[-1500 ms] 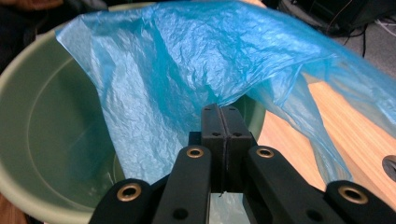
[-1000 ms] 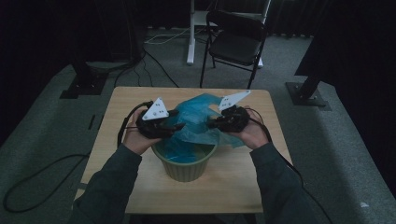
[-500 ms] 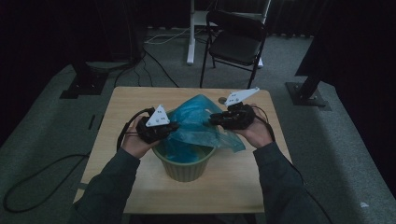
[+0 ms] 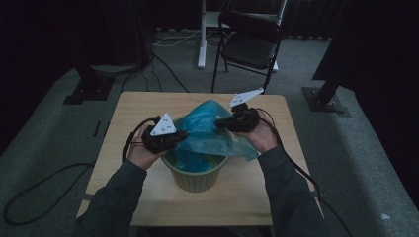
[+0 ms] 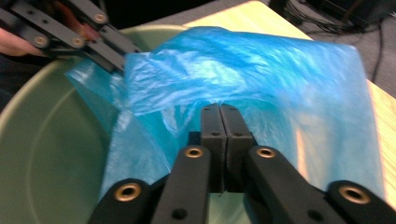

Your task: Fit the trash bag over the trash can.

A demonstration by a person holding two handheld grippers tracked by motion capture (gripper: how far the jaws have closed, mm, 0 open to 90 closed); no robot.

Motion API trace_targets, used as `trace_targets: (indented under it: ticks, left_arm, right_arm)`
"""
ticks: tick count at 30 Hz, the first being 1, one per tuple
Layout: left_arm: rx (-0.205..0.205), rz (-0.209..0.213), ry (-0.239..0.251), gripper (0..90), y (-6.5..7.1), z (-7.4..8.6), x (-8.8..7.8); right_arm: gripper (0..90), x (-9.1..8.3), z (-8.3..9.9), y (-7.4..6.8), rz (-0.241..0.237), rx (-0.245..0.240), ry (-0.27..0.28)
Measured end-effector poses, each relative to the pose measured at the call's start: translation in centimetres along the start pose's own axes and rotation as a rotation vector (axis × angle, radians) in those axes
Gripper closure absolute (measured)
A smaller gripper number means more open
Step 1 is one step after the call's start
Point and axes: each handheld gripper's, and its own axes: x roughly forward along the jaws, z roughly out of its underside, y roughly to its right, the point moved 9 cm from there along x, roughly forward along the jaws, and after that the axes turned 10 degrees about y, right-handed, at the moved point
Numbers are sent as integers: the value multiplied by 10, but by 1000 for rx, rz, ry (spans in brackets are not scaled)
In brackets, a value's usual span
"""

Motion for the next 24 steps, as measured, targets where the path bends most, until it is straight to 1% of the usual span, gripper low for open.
trace_targets:
  ticks: [1,3,5,6,8,10,11,12,14,17,20,24]
  left_arm:
    - [-9,-1,3,860,-1,2,-1]
    - [-28,-1,9,860,-3,6,-5]
    - [-45,1,21,859,-4,8,-9]
    - [-46,-5,19,858,-5,10,-11]
    - [-54,-4,17,849,-6,12,-14]
    - [-52,-13,12,833,-8,14,-17]
    - [-56,-14,15,813,-8,14,-18]
    - [-55,-23,16,775,-9,13,-19]
    - [-53,-26,21,687,-9,11,-21]
    - [-45,-23,34,609,-9,5,-23]
    - [-35,-2,49,554,-5,-3,-25]
    - [-20,12,70,515,-2,-17,-22]
  right_arm:
    - [900,-3,3,3,18,5,-15]
    - [900,-8,6,5,24,13,-22]
    - [900,-14,9,6,37,9,-29]
    - [900,-16,10,6,35,11,-27]
    - [900,-22,13,7,45,14,-25]
    - [900,-26,15,9,47,15,-23]
    - [900,-28,16,9,48,18,-24]
    - [900,-28,17,9,47,20,-22]
    - [900,-29,17,8,44,21,-22]
    - [900,-28,15,5,37,13,-17]
    - [900,-26,12,2,32,-1,-16]
    - [900,-23,11,-3,22,-11,-19]
